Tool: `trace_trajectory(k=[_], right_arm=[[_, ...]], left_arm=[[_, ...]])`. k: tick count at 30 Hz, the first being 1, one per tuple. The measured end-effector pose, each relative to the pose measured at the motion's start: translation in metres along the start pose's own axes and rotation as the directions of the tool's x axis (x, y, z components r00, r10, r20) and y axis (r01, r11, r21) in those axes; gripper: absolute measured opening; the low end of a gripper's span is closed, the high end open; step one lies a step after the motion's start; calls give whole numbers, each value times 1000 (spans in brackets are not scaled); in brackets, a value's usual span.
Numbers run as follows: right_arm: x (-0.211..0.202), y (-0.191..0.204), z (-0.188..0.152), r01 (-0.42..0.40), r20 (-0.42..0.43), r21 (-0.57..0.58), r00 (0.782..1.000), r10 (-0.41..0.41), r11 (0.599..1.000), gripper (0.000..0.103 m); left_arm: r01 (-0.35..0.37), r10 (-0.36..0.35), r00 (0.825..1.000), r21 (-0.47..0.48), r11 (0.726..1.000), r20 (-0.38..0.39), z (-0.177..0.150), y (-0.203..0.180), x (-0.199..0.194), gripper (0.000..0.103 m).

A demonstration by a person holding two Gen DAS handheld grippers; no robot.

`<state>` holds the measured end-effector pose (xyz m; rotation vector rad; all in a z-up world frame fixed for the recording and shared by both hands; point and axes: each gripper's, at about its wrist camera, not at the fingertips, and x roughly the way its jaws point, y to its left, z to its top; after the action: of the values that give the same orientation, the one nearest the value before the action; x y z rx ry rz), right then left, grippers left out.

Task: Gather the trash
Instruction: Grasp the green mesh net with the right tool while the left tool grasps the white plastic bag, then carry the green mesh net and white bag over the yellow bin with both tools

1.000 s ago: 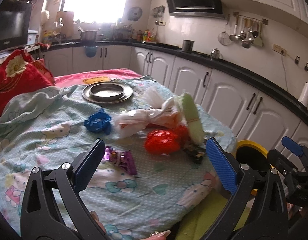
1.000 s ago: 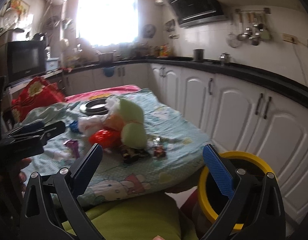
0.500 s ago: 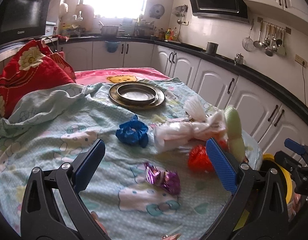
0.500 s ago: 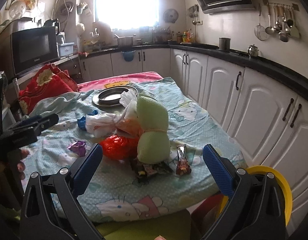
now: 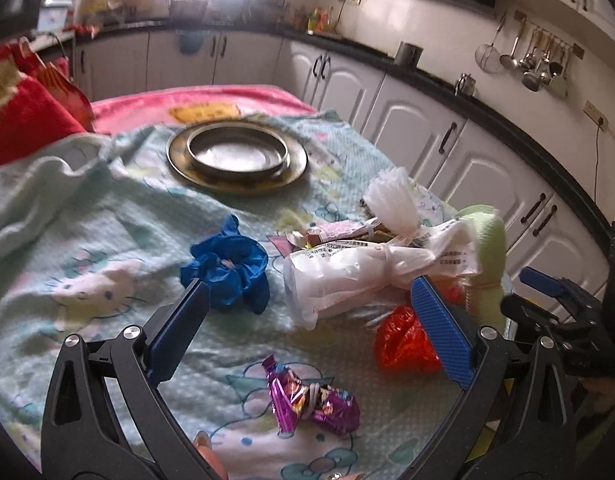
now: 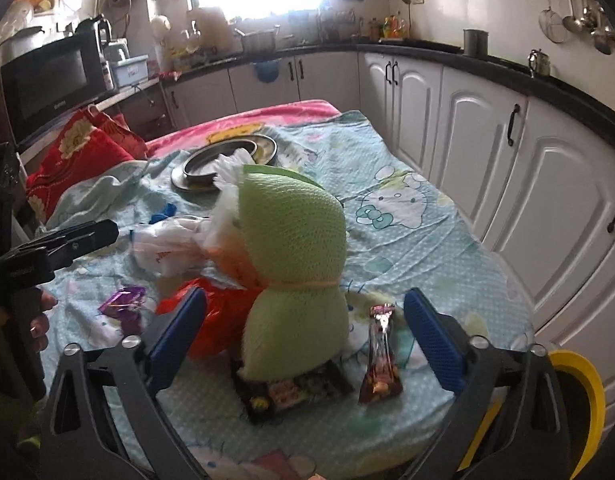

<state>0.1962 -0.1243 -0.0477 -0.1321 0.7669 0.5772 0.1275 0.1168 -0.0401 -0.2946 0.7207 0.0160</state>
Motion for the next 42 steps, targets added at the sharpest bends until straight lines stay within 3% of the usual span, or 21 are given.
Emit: trace_trajectory(k=[8, 10, 11, 14, 17, 20, 24, 34, 42], right_arm=[[32, -11, 6, -84, -81, 36, 993, 87, 996, 74], [36, -11, 6, -111, -98, 46, 989, 115, 993, 63], [37, -12, 6, -124, -104, 51, 986, 129, 991, 56], [35, -10, 5, -133, -93, 43, 986, 136, 990, 52], [29, -7, 5, -137, -73, 36, 987, 140, 990, 50], [23, -5, 6, -145, -56, 35, 988, 147, 989, 48], [13, -3, 10, -145, -28, 24, 989, 146, 989, 48], [-20, -17, 18, -134, 53, 56, 990, 131, 989, 48], [-63, -33, 18, -109, 135, 81, 986, 98, 991, 48]], left_arm=[[85, -91, 993, -76, 993, -77, 4, 7, 31, 92], [103, -113, 989, -102, 989, -96, 3, 10, 37, 89], [109, -121, 987, -110, 988, -103, 3, 10, 39, 83], [137, -153, 981, -129, 982, -118, 2, 11, 44, 72], [142, -158, 980, -130, 981, -120, 1, 10, 44, 49], [148, -163, 981, -129, 980, -108, 1, 11, 40, 37], [136, -144, 987, -109, 985, -70, 3, 11, 29, 30], [87, -82, 993, -59, 994, 83, 21, 7, -27, 27], [74, -78, 989, 33, 997, 127, 27, -27, -44, 27]])
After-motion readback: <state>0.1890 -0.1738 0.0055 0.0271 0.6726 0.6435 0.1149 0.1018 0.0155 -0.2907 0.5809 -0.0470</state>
